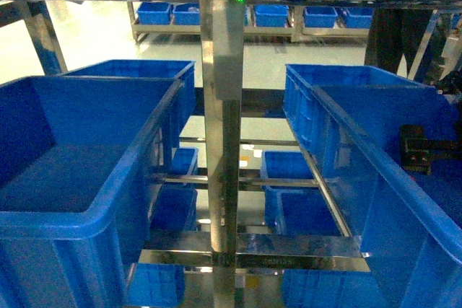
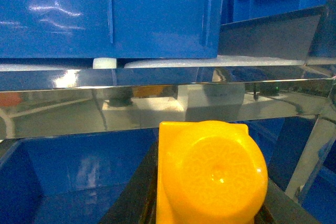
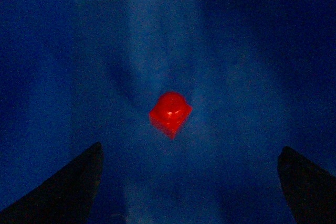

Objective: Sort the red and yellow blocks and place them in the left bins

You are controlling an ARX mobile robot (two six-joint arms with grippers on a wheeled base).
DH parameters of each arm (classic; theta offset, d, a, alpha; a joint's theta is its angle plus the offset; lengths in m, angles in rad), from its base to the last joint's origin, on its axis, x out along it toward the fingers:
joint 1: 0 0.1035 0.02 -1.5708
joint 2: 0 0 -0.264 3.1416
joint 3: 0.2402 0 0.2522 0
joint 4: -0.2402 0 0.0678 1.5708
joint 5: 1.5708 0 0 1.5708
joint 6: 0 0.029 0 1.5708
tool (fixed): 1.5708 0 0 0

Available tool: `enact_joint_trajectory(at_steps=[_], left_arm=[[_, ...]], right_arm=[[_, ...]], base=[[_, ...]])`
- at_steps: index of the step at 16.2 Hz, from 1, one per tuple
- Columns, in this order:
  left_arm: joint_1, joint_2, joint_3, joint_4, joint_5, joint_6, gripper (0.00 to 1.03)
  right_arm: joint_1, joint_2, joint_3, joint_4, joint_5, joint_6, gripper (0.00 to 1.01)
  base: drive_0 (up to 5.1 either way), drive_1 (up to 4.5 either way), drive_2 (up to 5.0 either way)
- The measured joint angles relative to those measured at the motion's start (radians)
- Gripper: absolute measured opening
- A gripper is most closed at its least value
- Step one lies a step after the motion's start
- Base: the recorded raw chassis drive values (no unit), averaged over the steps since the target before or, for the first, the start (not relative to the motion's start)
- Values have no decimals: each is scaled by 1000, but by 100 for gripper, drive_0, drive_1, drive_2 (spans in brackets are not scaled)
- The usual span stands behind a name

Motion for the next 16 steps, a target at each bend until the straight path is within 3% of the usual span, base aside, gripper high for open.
enact_joint_trajectory(at_steps=[2, 4, 7, 9, 12, 16], left_arm=[[0, 0, 0, 1, 0, 0, 27], [0, 0, 0, -1, 0, 0, 27], [0, 0, 0, 0, 0, 0, 27], [0, 0, 0, 0, 0, 0, 27], [0, 0, 0, 0, 0, 0, 27], [0, 0, 0, 0, 0, 0, 27]], right_arm=[[-14, 27, 29, 37, 88, -36, 98], [-43, 30, 35, 20, 93, -62, 98], [-55, 9, 13, 26, 53, -69, 98], [-23, -145, -115, 49, -9, -53, 98], [-18, -348, -247, 32, -69, -38, 98], [-46, -467, -340, 2, -105, -15, 98]], base=[[0, 0, 0], [0, 0, 0], [0, 0, 0], [0, 0, 0], [0, 0, 0], [0, 0, 0]])
